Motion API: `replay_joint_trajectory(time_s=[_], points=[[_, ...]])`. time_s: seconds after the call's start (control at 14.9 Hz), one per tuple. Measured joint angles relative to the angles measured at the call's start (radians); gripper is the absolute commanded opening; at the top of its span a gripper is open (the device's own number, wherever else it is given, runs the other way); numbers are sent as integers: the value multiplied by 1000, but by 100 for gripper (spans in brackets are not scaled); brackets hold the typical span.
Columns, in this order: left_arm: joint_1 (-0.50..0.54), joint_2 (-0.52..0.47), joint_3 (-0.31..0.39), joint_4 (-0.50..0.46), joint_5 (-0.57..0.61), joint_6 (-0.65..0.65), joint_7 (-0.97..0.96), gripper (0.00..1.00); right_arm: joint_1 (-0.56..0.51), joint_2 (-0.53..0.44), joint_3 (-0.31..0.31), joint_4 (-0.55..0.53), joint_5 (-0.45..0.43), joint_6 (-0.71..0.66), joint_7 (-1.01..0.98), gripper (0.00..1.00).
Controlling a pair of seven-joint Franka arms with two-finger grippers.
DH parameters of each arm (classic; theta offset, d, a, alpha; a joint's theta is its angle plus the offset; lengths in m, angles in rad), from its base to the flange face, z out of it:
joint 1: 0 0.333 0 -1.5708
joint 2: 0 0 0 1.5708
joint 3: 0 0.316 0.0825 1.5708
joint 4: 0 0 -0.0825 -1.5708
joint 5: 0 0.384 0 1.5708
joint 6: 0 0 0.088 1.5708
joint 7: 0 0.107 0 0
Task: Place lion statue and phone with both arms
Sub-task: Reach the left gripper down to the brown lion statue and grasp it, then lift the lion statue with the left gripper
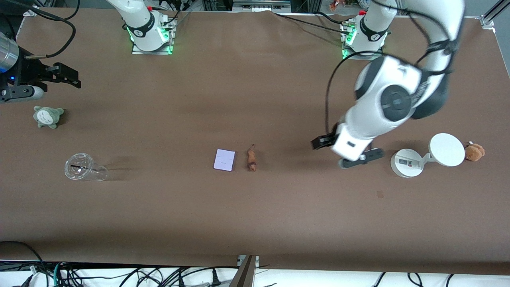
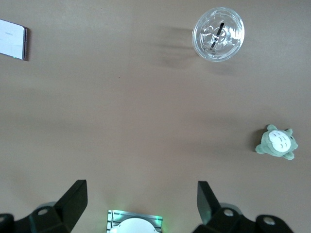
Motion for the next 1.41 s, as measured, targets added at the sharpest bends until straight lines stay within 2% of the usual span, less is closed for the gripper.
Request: replay_joint_trajectory(time_s=[0.07, 0.2, 0.4, 0.6, 0.87, 1.41], points=[[-48, 56, -1, 1, 0, 94, -75, 100, 0, 0, 0, 0, 0, 0, 0, 100], [-93, 105, -2, 22, -1, 161, -177, 100, 0, 0, 0, 0, 0, 0, 0, 100], [-177, 204, 2, 151, -1, 183, -313, 100, 0, 0, -1, 0, 0, 0, 0, 100], [-260, 308, 39, 250, -1, 230, -355, 100, 0, 1, -1, 0, 0, -1, 0, 100], [-358, 401, 113, 285, 48, 297, -355, 100, 0, 1, -2, 0, 0, -1, 0, 100], [-422, 469, 147, 303, 119, 422, -355, 100, 0, 2, -3, 0, 0, -1, 0, 100]])
